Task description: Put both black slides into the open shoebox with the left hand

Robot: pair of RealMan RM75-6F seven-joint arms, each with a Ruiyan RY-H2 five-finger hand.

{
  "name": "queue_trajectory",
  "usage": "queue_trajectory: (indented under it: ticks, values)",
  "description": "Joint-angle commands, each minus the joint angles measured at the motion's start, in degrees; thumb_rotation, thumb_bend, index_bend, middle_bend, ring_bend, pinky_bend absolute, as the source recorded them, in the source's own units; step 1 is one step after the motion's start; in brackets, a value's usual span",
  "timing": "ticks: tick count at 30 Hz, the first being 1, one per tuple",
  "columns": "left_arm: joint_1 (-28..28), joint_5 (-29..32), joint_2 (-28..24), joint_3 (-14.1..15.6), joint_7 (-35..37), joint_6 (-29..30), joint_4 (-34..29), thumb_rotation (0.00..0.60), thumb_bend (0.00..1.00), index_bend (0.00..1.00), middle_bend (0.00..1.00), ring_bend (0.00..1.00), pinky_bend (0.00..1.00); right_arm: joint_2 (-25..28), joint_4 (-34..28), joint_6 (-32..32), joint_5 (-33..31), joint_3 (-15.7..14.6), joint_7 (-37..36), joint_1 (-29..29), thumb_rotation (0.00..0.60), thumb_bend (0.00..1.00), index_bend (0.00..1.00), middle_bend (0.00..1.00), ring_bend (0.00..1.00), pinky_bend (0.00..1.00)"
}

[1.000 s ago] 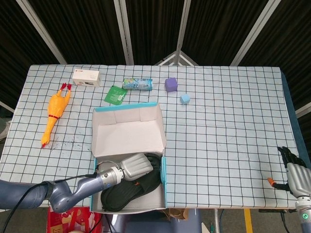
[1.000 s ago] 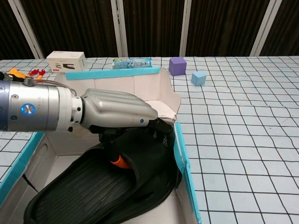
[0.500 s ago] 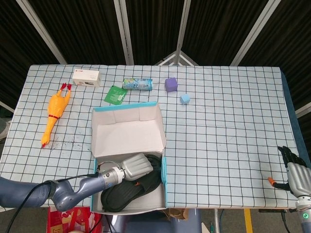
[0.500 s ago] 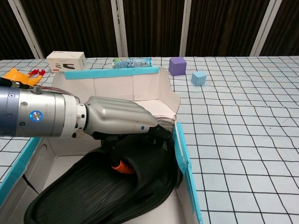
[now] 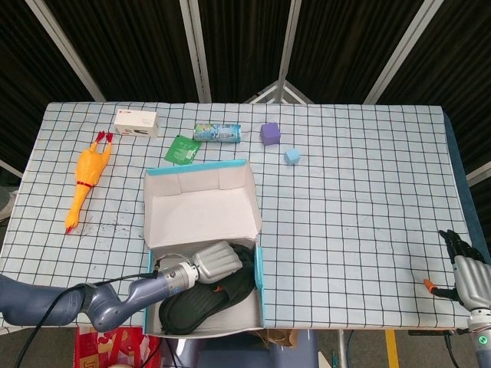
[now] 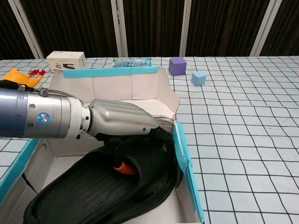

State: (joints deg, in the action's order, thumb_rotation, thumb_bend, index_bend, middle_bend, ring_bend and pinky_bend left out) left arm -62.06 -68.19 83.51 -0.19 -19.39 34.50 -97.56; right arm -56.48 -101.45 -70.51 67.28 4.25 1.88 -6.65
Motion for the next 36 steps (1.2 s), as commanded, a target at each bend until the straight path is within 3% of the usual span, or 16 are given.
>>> queue_trajectory:
  ticks: [1,21,36]
  values:
    - [-0.2,0.6,0.1,0.3,-0.5,-0.2,0.3,0.6,0.43,0.19,0.37,0.26,0.45,-0.1,0.0,-0.1,0.1,-0.1,0.0,0.1,0.6,0.25,0.0,0.02,0.1,0.13]
    - [-0.9,2.1,0.9,0.6,-1.3,0.4,0.6,0.6,0.43,0.19,0.37,0.25,0.49,-0.3,0.1,-0.5,0.2,-0.1,0.0,0.3,0.6,0.25,0.0,0.02,0.1,0.13]
    - [-1.0,1.6,2.2,2.4,-4.0,0.9,2.3,0.6,0.43,0.19,0.37,0.25,0.5,-0.2,0.0,-0.5,0.1,0.0,0.1,0.3,0.6,0.25,0.0,0.02,0.1,0.13]
